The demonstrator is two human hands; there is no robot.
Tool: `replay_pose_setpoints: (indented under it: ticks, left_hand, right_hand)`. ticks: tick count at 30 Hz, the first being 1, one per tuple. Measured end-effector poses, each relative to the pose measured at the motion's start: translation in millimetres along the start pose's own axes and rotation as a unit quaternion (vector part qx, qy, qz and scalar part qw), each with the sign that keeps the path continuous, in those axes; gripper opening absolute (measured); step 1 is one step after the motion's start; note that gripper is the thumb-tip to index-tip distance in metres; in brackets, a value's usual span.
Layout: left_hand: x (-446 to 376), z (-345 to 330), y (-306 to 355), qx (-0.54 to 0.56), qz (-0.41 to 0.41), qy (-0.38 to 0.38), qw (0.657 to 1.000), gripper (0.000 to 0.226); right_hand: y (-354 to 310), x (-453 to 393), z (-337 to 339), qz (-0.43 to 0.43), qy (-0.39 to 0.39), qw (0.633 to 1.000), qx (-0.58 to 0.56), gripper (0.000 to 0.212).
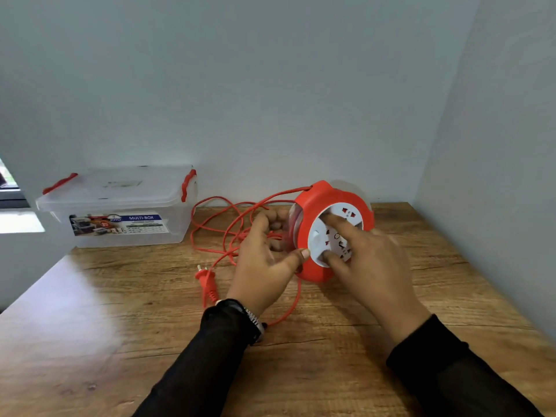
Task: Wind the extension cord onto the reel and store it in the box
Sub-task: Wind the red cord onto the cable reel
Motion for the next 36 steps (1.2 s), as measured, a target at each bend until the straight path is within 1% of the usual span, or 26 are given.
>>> replay_pose_setpoints:
  ticks: [2,4,6,11,13,16,19,20,23,24,25,26,28,30,31,32,33,34,35,36]
  left_hand:
    - [1,-3,-3,0.006,0.001,0.006,1.000,0.049]
    - [2,-6,-7,0.010,0.002,0.016,1.000,0.051]
    - [3,-9,-12,0.011,0.004,0.031,0.999,0.052]
    - [6,-14,-14,-0.017,-0.013,0.041,0.999,0.050]
    - [6,-11,-15,-0.032,-0.006,0.041,0.999,0.051]
    - [5,-9,-15,-0.025,0.004,0.045,0.999,0.052]
    - [4,-9,-15,-0.009,0.013,0.047,0.999,0.053]
    - [4,-9,-15,-0.010,0.011,0.046,0.999,0.054]
    - [4,-10,-10,-0.030,-0.003,0.028,0.999,0.054]
    - [3,-9,-7,-0.044,-0.011,0.023,0.999,0.052]
    - [3,-7,-3,-0.066,-0.028,0.024,0.997,0.047]
    - [3,-3,4,-0.097,-0.050,0.037,0.993,0.039]
    - [5,9,15,-0.157,-0.101,0.086,0.979,0.026]
    - [6,20,19,-0.187,-0.132,0.130,0.965,0.026]
    - [6,26,18,-0.194,-0.131,0.144,0.962,0.031]
    - [5,29,14,-0.210,-0.109,0.145,0.961,0.039]
    - [2,30,6,-0.242,-0.063,0.120,0.961,0.052]
    - [-2,26,-7,-0.293,-0.001,0.060,0.954,0.068]
    - [-3,18,-22,-0.362,0.064,-0.021,0.930,0.079]
    - [0,10,-36,-0.423,0.120,-0.097,0.893,0.081]
  right_hand:
    - [2,2,4,-0.026,0.017,0.999,-0.019,0.061]
    - [9,2,2,-0.082,-0.008,0.994,-0.073,0.063]
    - [18,2,-1,-0.137,-0.019,0.980,-0.141,0.067]
    - [23,5,-9,-0.199,-0.020,0.951,-0.236,0.064]
    - [24,6,-16,-0.217,-0.027,0.925,-0.310,0.062]
    - [26,7,-26,-0.244,-0.041,0.878,-0.409,0.059]
    - [29,8,-40,-0.276,-0.046,0.807,-0.520,0.061]
    - [28,8,-42,-0.285,-0.048,0.789,-0.542,0.060]
    - [32,7,-39,-0.308,-0.047,0.757,-0.574,0.050]
    - [35,5,-35,-0.310,-0.044,0.752,-0.579,0.048]
    - [38,3,-31,-0.307,-0.040,0.756,-0.577,0.047]
    - [43,0,-26,-0.299,-0.033,0.769,-0.565,0.047]
    - [54,-4,-15,-0.285,-0.010,0.805,-0.520,0.046]
    - [65,-5,-4,-0.279,-0.001,0.852,-0.443,0.048]
    - [71,-5,1,-0.277,0.000,0.876,-0.394,0.052]
    - [77,-4,5,-0.278,0.002,0.896,-0.346,0.058]
    - [82,-4,9,-0.281,0.008,0.909,-0.308,0.062]
    - [85,-4,12,-0.286,0.012,0.914,-0.289,0.063]
    - [87,-3,12,-0.288,0.014,0.914,-0.287,0.063]
    - [89,-3,12,-0.288,0.014,0.914,-0.285,0.064]
Point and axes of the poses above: each hand's wrist, its own x-axis away from the middle knuckle, its own z-axis out of the back of the hand, y = z × x, the point moved 7 cm from there along -x, towards the middle knuckle, and after that the axes turned 5 degrees about -y, right-handed, at the moved point
